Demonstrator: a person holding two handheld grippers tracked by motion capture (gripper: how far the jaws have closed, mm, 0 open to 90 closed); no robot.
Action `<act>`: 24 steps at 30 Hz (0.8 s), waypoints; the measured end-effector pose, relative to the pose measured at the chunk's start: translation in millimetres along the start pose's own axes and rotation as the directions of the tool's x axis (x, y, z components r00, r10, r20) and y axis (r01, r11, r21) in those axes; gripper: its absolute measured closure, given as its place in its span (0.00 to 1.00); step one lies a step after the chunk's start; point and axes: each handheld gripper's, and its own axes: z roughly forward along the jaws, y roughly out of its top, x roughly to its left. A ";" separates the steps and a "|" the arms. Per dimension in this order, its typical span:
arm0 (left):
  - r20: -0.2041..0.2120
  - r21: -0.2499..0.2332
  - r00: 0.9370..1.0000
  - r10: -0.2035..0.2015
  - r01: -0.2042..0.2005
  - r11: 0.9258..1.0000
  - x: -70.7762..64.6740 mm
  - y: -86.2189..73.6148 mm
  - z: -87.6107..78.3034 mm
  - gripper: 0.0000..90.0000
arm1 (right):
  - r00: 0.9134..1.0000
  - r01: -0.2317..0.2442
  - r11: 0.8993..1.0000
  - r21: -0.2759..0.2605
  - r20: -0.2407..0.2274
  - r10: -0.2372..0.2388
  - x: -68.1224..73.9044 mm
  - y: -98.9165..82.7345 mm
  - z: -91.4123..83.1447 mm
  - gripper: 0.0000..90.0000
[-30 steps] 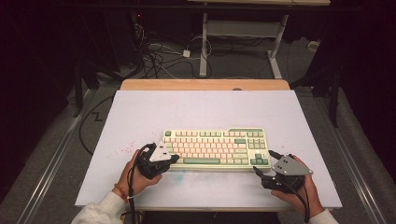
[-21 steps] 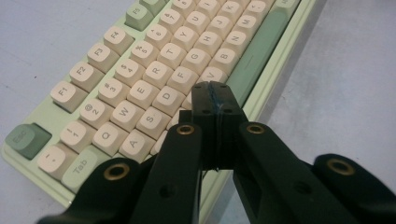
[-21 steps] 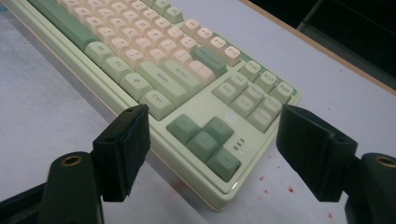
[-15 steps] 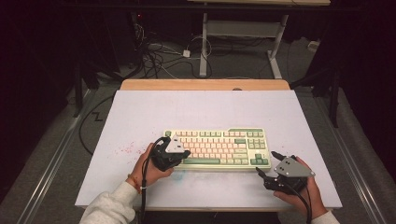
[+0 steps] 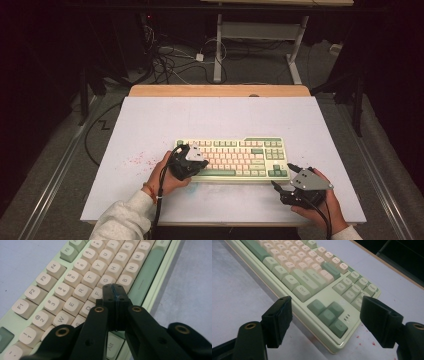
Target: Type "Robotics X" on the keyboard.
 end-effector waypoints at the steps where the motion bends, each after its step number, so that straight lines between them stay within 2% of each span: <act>1: 0.005 -0.001 1.000 -0.004 0.004 1.000 0.6 0.0 0.5 0.98 | 1.000 0.005 1.000 -0.001 0.001 -0.005 0.1 0.1 0.2 0.29; 19: -0.004 0.014 1.000 0.007 -0.007 1.000 1.2 0.6 3.2 0.97 | 1.000 0.017 1.000 0.003 -0.004 -0.017 1.6 0.0 0.4 0.29; 21: 0.005 0.031 1.000 0.010 -0.010 0.999 1.1 0.0 5.2 0.97 | 1.000 0.020 1.000 0.003 -0.006 -0.020 1.8 0.2 0.5 0.29; 23: -0.001 0.015 1.000 0.004 -0.004 1.000 0.7 -1.2 6.5 0.97 | 1.000 0.023 1.000 0.009 -0.006 -0.023 2.5 0.2 0.9 0.29; 24: -0.008 0.025 1.000 0.013 -0.013 1.000 0.6 -0.8 6.1 0.97 | 1.000 0.026 1.000 0.011 -0.007 -0.026 2.7 0.2 1.2 0.29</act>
